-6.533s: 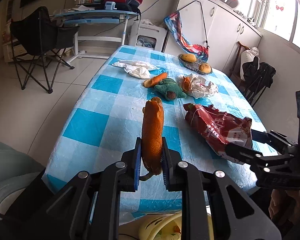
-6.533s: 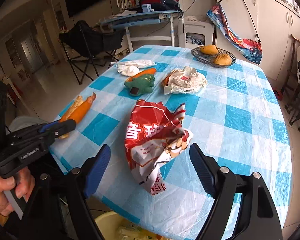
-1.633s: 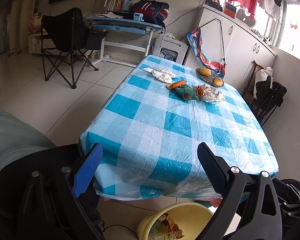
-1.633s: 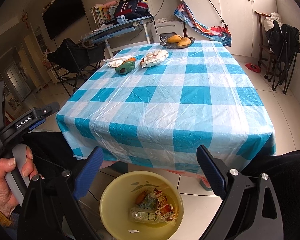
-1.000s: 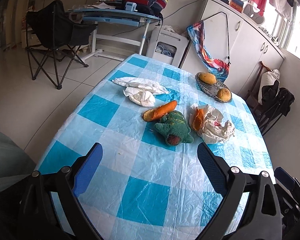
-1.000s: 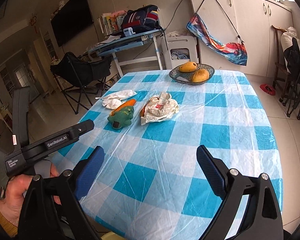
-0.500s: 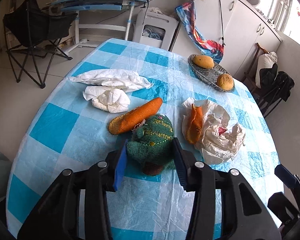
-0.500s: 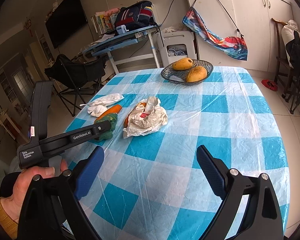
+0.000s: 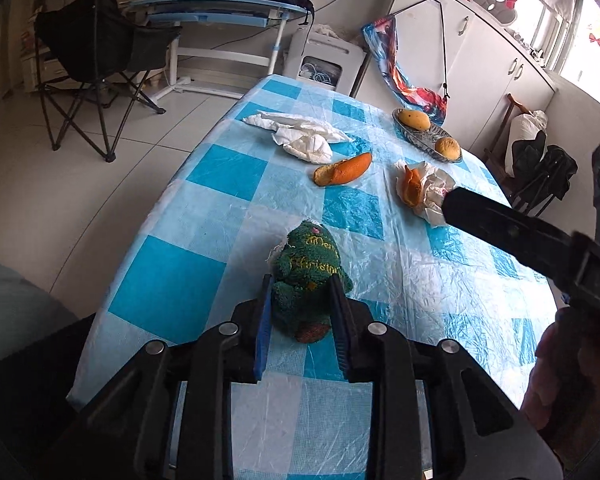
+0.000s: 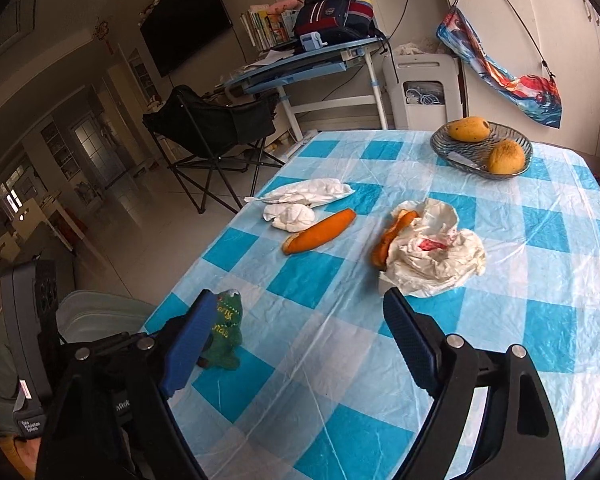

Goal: Collect trash
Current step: 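Grasp the green knitted toy with the left gripper and lift it, then grasp the orange carrot with the right gripper while the left gripper holds the toy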

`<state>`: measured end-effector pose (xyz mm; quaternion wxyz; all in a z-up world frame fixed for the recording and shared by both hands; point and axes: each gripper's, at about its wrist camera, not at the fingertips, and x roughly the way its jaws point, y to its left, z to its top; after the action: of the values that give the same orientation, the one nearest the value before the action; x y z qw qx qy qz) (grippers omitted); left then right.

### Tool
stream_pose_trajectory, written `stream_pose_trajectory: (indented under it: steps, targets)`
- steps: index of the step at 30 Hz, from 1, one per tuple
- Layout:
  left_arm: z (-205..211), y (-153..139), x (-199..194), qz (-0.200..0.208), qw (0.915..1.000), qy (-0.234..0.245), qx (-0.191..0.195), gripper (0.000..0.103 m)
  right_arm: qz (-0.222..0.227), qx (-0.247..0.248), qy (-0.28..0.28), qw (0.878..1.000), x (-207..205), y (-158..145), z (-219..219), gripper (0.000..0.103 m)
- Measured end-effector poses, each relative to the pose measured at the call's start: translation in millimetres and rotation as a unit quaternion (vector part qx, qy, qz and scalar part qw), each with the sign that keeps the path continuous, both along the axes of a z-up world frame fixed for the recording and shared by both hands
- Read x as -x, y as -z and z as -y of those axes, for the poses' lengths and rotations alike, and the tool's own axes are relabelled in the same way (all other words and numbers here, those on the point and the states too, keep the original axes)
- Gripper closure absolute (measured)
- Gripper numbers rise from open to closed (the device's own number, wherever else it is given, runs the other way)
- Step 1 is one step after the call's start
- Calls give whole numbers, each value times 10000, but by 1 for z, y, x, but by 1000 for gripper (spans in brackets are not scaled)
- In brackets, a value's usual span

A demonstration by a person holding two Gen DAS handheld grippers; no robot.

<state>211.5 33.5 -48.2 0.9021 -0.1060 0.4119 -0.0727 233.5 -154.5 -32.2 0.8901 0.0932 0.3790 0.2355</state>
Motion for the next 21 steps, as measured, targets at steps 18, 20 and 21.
stream_pose_trajectory:
  steps: [18, 20, 21]
  targets:
    - [2, 5, -10, -37, 9996, -4, 266, 74, -365, 874, 467, 9944, -71, 32, -40, 81]
    - [3, 4, -7, 1, 9994, 52, 340, 76, -341, 900, 338, 9948, -59, 31, -38, 86]
    - [4, 4, -5, 5, 9992, 71, 399, 76, -310, 920, 259, 9949, -50, 30, -38, 89]
